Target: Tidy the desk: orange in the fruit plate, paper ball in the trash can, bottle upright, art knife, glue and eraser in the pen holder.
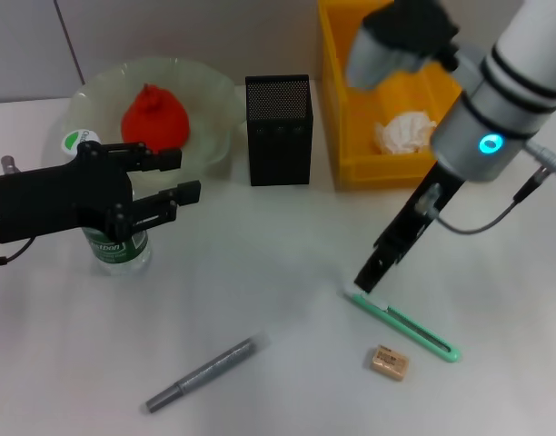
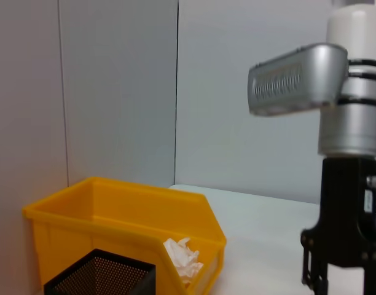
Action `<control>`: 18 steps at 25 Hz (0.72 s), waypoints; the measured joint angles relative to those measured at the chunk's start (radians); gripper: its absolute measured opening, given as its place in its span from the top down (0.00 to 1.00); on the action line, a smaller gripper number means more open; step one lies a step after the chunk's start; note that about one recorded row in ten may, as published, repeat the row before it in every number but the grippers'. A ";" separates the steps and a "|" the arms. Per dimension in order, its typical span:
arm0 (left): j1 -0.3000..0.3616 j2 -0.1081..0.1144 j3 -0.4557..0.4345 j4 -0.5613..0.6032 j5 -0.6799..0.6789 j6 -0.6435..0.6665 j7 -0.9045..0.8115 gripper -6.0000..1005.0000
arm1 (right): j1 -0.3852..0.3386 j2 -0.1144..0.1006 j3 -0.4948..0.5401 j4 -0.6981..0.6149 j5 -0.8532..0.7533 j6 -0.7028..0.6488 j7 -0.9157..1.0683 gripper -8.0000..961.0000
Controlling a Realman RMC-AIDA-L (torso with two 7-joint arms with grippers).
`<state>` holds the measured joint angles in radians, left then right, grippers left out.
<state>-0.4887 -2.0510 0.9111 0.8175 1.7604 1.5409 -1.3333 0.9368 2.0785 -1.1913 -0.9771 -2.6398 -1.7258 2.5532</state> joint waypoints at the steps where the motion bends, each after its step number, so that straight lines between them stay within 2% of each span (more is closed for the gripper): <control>1: 0.000 0.000 0.000 0.000 0.000 0.000 0.000 0.52 | 0.003 0.000 -0.017 0.013 -0.001 0.008 0.003 0.35; 3: -0.001 -0.002 0.000 0.000 -0.001 -0.004 0.002 0.52 | 0.006 0.002 -0.070 0.042 -0.005 0.030 0.016 0.35; 18: -0.001 -0.005 0.008 0.000 0.003 -0.004 0.002 0.52 | 0.023 0.004 -0.217 0.099 -0.011 0.107 0.070 0.35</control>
<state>-0.4892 -2.0556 0.9190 0.8176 1.7636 1.5370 -1.3314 0.9596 2.0825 -1.4083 -0.8785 -2.6507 -1.6185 2.6233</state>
